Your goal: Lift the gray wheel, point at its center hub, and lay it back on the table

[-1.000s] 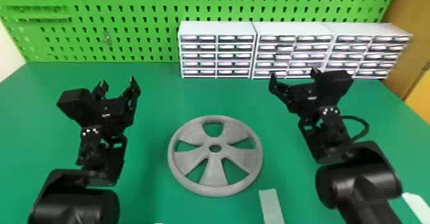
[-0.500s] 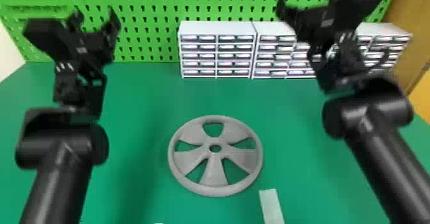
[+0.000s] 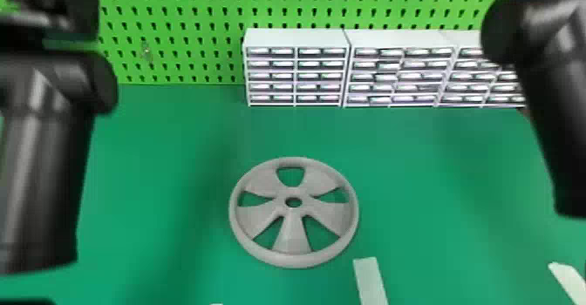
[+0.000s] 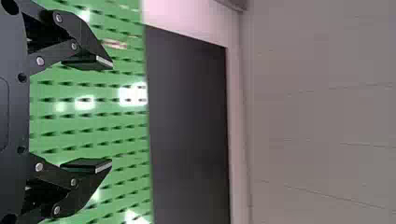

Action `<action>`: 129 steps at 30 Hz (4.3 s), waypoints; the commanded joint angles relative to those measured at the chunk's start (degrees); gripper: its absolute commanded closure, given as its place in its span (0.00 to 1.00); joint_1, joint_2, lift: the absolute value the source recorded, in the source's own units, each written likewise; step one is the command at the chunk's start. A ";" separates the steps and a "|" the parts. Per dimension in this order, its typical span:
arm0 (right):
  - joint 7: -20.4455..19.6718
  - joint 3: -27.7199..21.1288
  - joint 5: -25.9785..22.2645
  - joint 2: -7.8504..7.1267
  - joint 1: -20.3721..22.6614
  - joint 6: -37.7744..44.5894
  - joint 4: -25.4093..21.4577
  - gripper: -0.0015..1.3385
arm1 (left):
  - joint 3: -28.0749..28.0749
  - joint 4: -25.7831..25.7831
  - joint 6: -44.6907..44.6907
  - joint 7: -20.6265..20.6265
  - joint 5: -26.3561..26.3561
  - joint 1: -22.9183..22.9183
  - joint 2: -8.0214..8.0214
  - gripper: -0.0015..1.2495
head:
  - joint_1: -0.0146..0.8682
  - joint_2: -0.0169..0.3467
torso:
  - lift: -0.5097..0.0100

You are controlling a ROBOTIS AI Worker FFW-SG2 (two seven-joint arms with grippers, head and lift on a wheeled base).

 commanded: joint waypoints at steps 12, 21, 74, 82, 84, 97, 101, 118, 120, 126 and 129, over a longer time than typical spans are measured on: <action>-1.37 -1.88 0.06 -1.12 -17.31 2.11 -3.25 0.07 | -5.38 -0.33 1.97 1.69 1.11 -25.05 3.64 0.41 | 0.80 0.18 | 0.80; -2.42 -2.41 -0.21 -0.07 -26.71 5.80 -3.43 0.07 | -8.54 -0.15 4.70 4.06 -0.91 -35.77 4.52 0.41 | 0.80 0.18 | 0.80; -7.52 0.05 7.09 -1.03 -37.17 11.95 -6.07 0.07 | -12.41 3.45 7.42 9.78 3.48 -47.29 2.94 0.41 | 0.80 0.18 | 0.80; -8.05 -0.12 7.00 -1.47 -36.47 11.95 -6.07 0.07 | -13.38 3.28 7.51 9.78 3.04 -46.85 2.94 0.41 | 0.80 0.18 | 0.80; -8.13 0.14 6.83 -1.47 -36.73 11.95 -6.07 0.07 | -13.46 3.28 7.51 9.86 2.87 -46.76 2.94 0.41 | 0.80 0.18 | 0.80; -8.31 0.23 7.09 -1.47 -36.55 11.60 -6.07 0.07 | -13.38 3.28 7.42 9.86 3.48 -46.58 2.94 0.41 | 0.80 0.18 | 0.80; -8.40 0.41 7.18 -1.47 -36.55 11.60 -6.15 0.07 | -13.20 3.28 7.42 9.86 3.66 -46.41 3.03 0.41 | 0.80 0.18 | 0.80; -9.19 0.41 6.83 -1.91 -36.38 12.04 -6.42 0.07 | -12.76 2.84 7.42 9.86 3.84 -45.88 3.11 0.41 | 0.80 0.18 | 0.80; -9.19 0.58 6.91 -2.00 -36.38 12.13 -6.42 0.07 | -12.67 2.84 7.42 9.86 4.19 -45.79 3.11 0.41 | 0.80 0.18 | 0.80; -9.19 0.41 6.03 -2.00 -36.47 12.21 -6.42 0.07 | -12.94 2.84 7.42 9.86 3.92 -45.79 3.11 0.41 | 0.80 0.18 | 0.80; -9.19 0.41 5.86 -2.00 -36.29 12.30 -6.42 0.07 | -12.94 2.84 7.42 9.86 3.84 -45.88 3.11 0.41 | 0.80 0.18 | 0.80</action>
